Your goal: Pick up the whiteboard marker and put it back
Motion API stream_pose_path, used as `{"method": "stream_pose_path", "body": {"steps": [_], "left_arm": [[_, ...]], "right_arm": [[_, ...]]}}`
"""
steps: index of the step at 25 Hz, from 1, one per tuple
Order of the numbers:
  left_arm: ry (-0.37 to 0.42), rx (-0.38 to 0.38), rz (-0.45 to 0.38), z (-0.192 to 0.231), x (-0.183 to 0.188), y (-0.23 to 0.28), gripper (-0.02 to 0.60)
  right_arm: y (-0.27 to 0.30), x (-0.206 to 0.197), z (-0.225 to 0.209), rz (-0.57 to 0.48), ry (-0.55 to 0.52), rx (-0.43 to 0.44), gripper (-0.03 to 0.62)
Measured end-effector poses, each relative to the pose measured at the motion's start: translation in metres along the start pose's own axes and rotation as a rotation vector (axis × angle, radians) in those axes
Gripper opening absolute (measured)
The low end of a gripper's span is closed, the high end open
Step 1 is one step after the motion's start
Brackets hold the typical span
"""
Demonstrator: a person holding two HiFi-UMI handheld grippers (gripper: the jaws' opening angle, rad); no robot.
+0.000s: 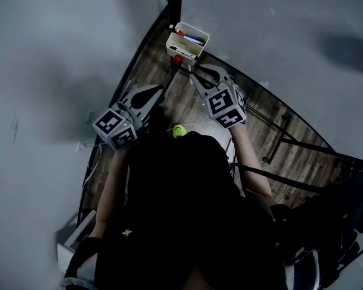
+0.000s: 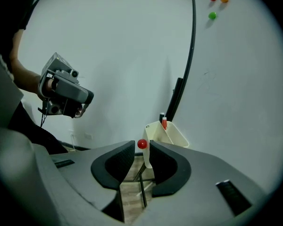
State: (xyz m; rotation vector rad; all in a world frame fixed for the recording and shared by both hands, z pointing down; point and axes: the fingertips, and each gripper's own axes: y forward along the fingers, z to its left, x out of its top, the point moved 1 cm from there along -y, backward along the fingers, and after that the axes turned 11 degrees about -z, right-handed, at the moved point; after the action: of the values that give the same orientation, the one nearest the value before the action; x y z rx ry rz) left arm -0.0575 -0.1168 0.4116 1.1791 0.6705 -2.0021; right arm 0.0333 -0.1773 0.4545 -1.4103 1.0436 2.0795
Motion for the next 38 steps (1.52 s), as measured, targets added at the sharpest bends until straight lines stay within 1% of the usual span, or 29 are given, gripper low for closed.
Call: {"method": "stream_pose_path", "body": {"steps": [5, 8, 17, 26, 32, 38], "left_arm": [[-0.017, -0.027, 0.017, 0.014, 0.004, 0.006, 0.005], [-0.027, -0.033, 0.019, 0.025, 0.004, 0.007, 0.005], [-0.06, -0.026, 0.038, 0.043, 0.007, 0.014, 0.005], [-0.076, -0.024, 0.048, 0.051, 0.008, 0.019, 0.005], [-0.081, -0.027, 0.039, 0.053, 0.012, 0.024, 0.005], [-0.088, -0.026, 0.037, 0.051, 0.008, 0.023, 0.005]], "right_arm": [[0.015, -0.014, -0.005, 0.075, -0.03, 0.01, 0.087], [0.024, -0.022, -0.011, 0.125, -0.078, 0.014, 0.101], [0.044, -0.033, -0.029, 0.196, -0.143, 0.024, 0.124], [0.055, -0.042, -0.029, 0.261, -0.252, 0.08, 0.127], [0.059, -0.044, -0.028, 0.302, -0.381, 0.112, 0.127], [0.067, -0.05, -0.023, 0.331, -0.507, 0.151, 0.127]]}}
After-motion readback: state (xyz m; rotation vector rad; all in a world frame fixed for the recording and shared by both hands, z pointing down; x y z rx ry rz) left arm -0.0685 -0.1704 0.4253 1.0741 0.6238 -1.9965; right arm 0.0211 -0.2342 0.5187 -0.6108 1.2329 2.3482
